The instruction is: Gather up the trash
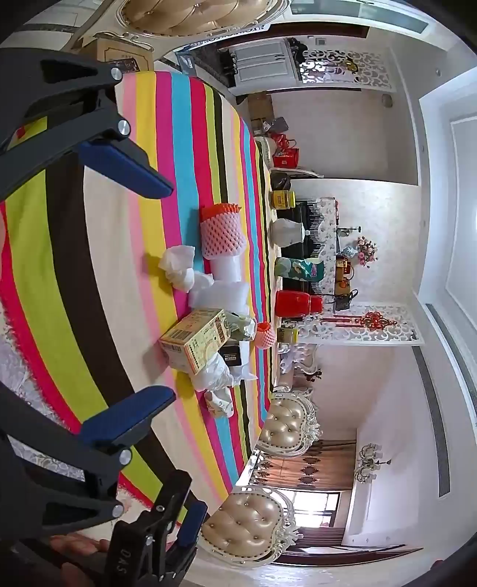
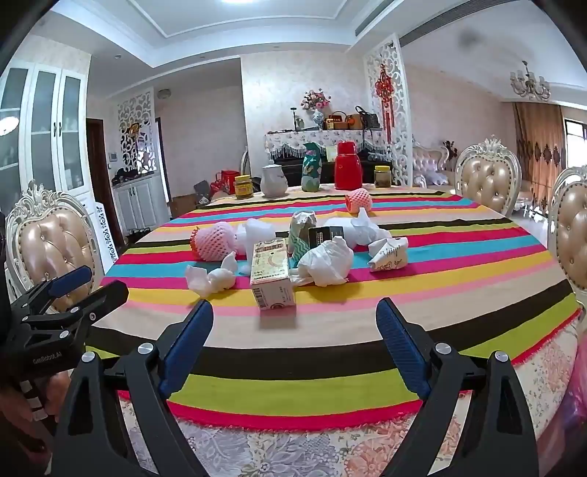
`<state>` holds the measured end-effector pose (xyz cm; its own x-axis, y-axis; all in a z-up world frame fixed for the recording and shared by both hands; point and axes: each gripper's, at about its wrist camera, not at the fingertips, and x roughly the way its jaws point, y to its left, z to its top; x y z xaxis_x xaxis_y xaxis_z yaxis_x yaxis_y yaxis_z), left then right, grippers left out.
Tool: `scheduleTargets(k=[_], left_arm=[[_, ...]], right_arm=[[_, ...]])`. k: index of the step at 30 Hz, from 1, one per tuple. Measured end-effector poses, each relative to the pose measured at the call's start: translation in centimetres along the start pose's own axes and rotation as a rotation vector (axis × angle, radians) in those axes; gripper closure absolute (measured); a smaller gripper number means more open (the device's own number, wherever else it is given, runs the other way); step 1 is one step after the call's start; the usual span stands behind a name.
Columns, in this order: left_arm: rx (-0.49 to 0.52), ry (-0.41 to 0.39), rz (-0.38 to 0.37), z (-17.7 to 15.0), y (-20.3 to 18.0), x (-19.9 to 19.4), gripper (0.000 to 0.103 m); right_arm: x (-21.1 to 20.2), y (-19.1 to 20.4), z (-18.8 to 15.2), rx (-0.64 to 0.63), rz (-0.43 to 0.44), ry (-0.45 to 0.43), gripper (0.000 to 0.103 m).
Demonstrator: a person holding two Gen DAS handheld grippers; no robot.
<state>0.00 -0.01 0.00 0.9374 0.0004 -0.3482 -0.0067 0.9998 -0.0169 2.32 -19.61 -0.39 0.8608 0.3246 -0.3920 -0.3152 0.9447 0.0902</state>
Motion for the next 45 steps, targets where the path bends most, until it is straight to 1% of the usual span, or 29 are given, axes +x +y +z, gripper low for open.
scheduleTargets(k=[2,7,8,14,15,45], left_arm=[[-0.016,-0.004,-0.008,0.01,0.09,-0.03,0.004],[-0.011,-0.003,-0.010,-0.02,0.12,-0.08,0.004],[-0.009,-0.001,-0.010,-0.03,0.08,-0.06,0.004],[-0.008,0.003,-0.010,-0.29,-0.01,-0.06,0.004],[-0.008,0.003,-0.010,-0.31,-0.02,-0.02,0.004],[-0.009,0.006,-0.011,-0.16,-0.05,0.32,0.004]], right_arm=[[0.05,-0.06,0.00,0.000,0.000,-0.002,0.018],[0.03,0.11,-0.24,0.002,0.000,-0.003,0.018],[-0.22,0.24,0.40,0.003,0.001,-0.003,0.018],[-0.41,0.58,0.24,0.008,0.005,-0.003,0.018],[-0.09,0.13,0.06,0.013,0.007,-0.003,0.018],[-0.02,0.00,0.00,0.027,0.011,-0.002,0.018]])
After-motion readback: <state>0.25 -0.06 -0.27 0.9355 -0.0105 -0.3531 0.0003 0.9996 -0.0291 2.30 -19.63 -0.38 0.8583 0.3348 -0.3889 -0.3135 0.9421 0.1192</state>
